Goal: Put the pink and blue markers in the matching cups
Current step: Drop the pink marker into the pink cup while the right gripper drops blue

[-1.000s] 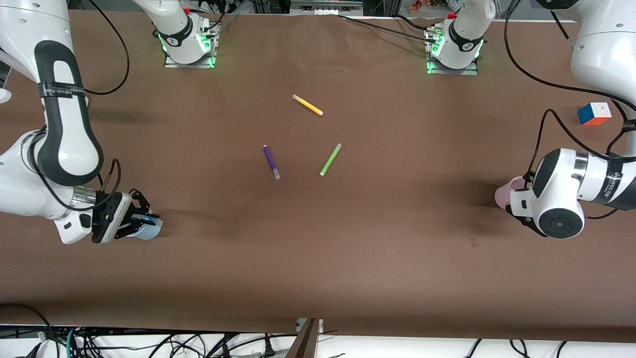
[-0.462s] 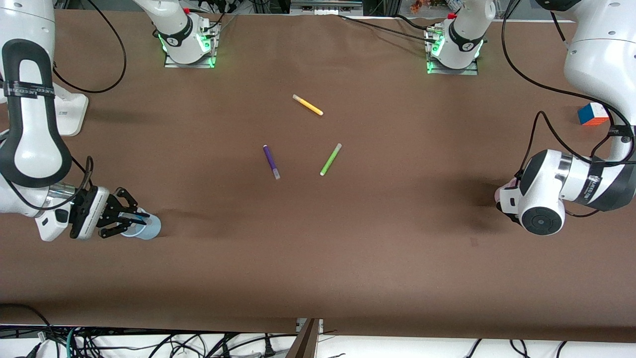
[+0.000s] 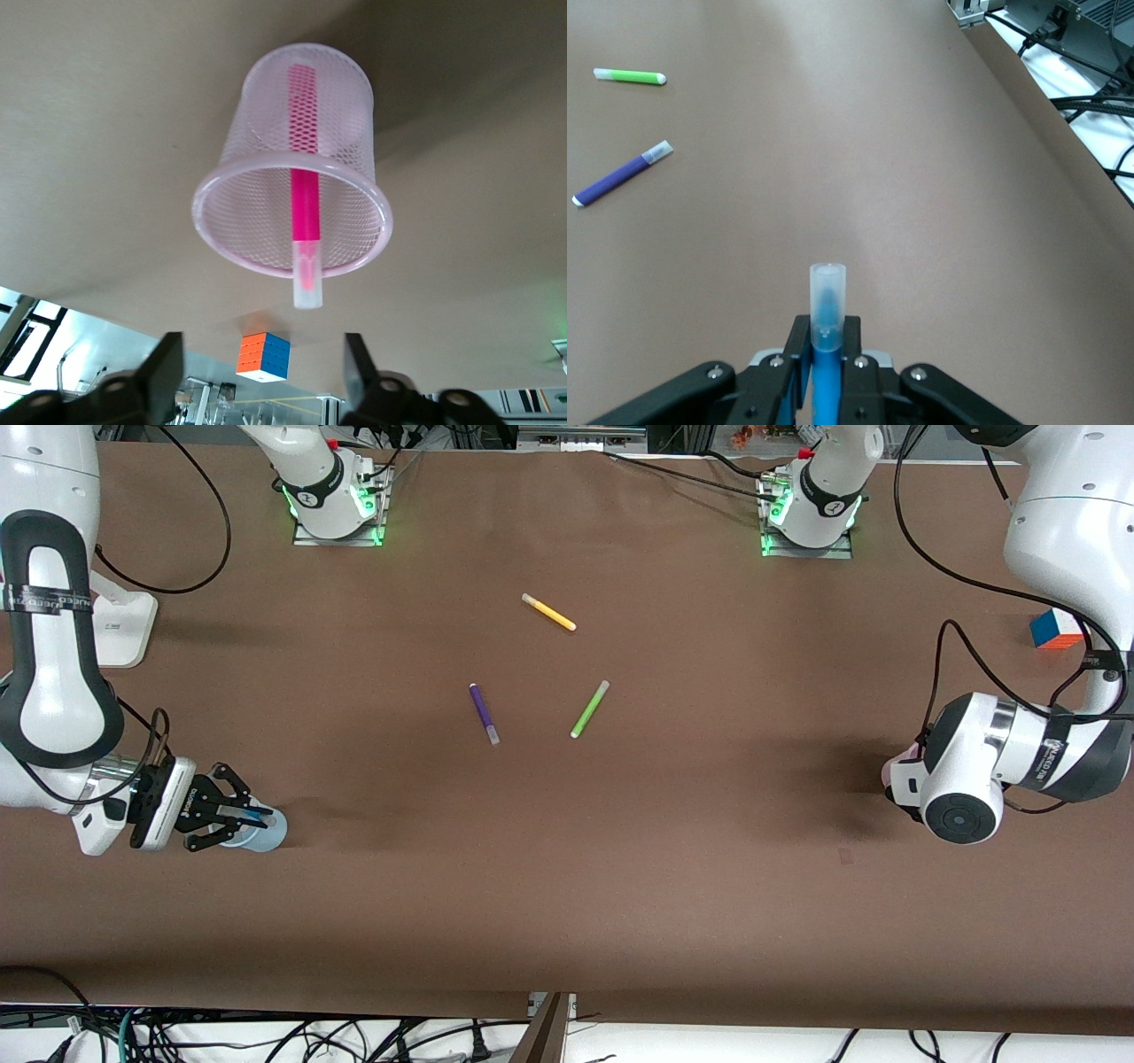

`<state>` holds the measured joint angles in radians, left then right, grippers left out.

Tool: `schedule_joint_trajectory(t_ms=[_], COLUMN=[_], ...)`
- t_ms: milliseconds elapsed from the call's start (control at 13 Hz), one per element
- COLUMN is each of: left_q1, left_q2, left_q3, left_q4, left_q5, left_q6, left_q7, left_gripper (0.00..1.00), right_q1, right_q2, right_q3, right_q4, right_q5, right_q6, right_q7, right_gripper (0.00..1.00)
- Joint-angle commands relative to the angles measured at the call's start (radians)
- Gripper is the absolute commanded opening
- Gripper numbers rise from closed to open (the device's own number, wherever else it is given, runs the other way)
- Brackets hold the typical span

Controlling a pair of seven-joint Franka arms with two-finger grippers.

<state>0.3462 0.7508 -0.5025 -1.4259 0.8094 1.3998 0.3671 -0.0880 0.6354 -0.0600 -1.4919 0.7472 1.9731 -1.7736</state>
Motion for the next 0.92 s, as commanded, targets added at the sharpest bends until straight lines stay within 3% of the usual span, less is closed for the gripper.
schedule_joint_trajectory(t_ms=[0, 308, 538, 692, 846], left_q1=[-0.006, 0.005, 0.008, -0.016, -0.117], left_q2=[-0.063, -0.155, -0.250, -0.316, -0.393], left_q3=[-0.059, -0.129, -0.136, -0.119, 0.006], left_q4=[0.077, 0.134, 0.143, 0.143, 0.143], left_q5=[-0.106, -0.307, -0.478, -0.568, -0.622], left_q6=[-0.005, 0.005, 0.002, -0.004, -0.004], left_q7=[-0.060, -0.235, -0.333, -0.390, -0.441], left_gripper=[1.00, 1.00, 1.00, 1.00, 1.00], right_q1=[-0.035, -0.050, -0.059, -0.064, -0.067], right_q2=[-0.002, 0.006, 0.018, 0.026, 0.027], right_q3=[0.016, 0.017, 0.017, 0.017, 0.017], right_q4=[-0.007, -0.007, -0.007, -0.007, -0.007], right_q5=[0.027, 0.035, 0.063, 0.064, 0.064], right_q6=[-0.005, -0.007, -0.008, -0.008, -0.008], right_q7=[-0.052, -0.085, -0.116, -0.118, -0.122], right_gripper=[0.00, 0.00, 0.00, 0.00, 0.00])
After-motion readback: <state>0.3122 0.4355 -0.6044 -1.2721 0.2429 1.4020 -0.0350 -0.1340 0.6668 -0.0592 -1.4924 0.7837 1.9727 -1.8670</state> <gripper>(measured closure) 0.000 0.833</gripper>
